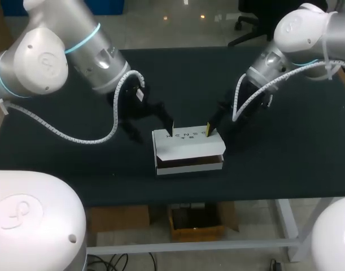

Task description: Assemble the packaging by folding the flat box into shape, placing the metal phone stand inside, and closing the box properly

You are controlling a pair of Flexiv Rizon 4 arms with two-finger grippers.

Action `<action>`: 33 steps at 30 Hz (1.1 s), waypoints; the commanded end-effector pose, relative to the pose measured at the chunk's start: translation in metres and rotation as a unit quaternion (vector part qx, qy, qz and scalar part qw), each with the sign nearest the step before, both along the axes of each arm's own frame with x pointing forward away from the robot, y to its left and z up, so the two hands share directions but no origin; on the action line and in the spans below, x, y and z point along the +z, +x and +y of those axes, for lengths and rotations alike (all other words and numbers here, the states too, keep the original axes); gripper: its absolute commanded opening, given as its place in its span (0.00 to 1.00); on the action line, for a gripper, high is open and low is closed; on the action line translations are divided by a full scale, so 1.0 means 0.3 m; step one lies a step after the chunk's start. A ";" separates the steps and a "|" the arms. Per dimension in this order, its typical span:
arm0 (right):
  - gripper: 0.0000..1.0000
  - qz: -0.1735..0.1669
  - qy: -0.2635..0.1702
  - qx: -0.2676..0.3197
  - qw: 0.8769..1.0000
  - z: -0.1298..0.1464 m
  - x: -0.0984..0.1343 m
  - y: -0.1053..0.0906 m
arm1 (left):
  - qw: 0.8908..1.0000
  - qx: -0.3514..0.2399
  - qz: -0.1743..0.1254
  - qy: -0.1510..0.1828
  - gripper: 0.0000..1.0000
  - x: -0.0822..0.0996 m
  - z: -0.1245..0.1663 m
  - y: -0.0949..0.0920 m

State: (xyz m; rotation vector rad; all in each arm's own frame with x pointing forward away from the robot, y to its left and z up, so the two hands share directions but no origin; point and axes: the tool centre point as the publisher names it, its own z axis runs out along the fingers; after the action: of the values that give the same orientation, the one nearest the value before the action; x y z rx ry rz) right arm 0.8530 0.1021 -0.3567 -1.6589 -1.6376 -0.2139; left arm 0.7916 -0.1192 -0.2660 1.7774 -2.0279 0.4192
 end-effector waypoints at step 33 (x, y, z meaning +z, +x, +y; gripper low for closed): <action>0.50 0.001 0.000 0.001 1.000 0.001 0.000 0.001 | 0.911 -0.337 -0.213 0.108 1.00 0.034 -0.125 -0.015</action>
State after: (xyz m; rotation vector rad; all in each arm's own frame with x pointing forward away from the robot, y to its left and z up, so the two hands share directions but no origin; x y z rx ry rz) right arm 0.8530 0.1021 -0.3567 -1.6589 -1.6377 -0.2139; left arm 0.7904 -0.1486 -0.2593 1.0440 -2.8205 0.4457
